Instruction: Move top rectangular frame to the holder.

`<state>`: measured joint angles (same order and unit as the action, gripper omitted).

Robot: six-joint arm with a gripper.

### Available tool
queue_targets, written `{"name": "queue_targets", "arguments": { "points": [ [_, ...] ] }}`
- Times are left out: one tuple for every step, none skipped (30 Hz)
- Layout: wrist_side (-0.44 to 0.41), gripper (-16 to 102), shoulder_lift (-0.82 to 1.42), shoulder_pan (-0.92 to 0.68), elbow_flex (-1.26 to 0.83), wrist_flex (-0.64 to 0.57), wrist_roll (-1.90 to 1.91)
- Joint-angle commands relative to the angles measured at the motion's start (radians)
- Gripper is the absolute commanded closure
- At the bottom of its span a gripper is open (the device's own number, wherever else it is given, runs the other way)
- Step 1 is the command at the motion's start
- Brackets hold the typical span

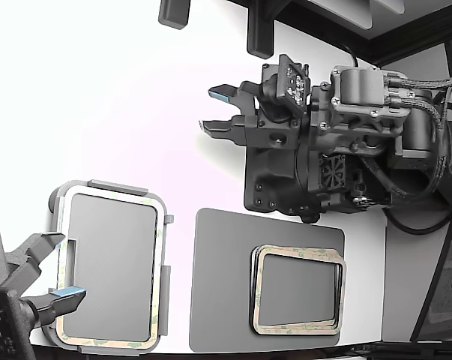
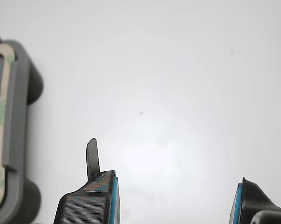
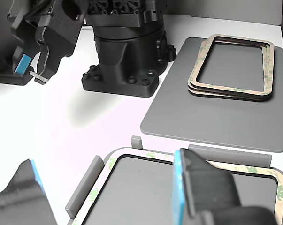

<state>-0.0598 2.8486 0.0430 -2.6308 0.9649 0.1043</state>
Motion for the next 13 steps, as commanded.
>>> {"name": "queue_targets", "arguments": {
  "points": [
    [0.008,-14,0.087,0.017,-0.002,-0.005,-0.009],
    [0.023,-14,0.106,0.015,-0.008,0.0,-0.02],
    [0.034,-14,0.107,0.015,-0.008,0.0,-0.026],
    [0.028,-14,0.097,0.015,-0.006,-0.003,-0.023],
    [0.026,-14,0.107,0.015,-0.009,-0.002,-0.021],
    [0.017,-14,0.107,0.015,-0.008,0.0,-0.015],
    [0.011,-14,0.106,0.015,-0.008,-0.002,-0.011],
    [0.011,-14,0.106,0.015,-0.008,0.0,-0.011],
    [0.008,-14,0.106,0.015,-0.008,0.0,-0.009],
    [0.008,-14,0.106,0.015,-0.008,0.0,-0.009],
    [0.008,-14,0.106,0.015,-0.008,0.0,-0.009],
    [0.008,-14,0.106,0.015,-0.008,0.0,-0.009],
    [0.008,-14,0.106,0.015,-0.008,0.0,-0.009]
  ]
}}
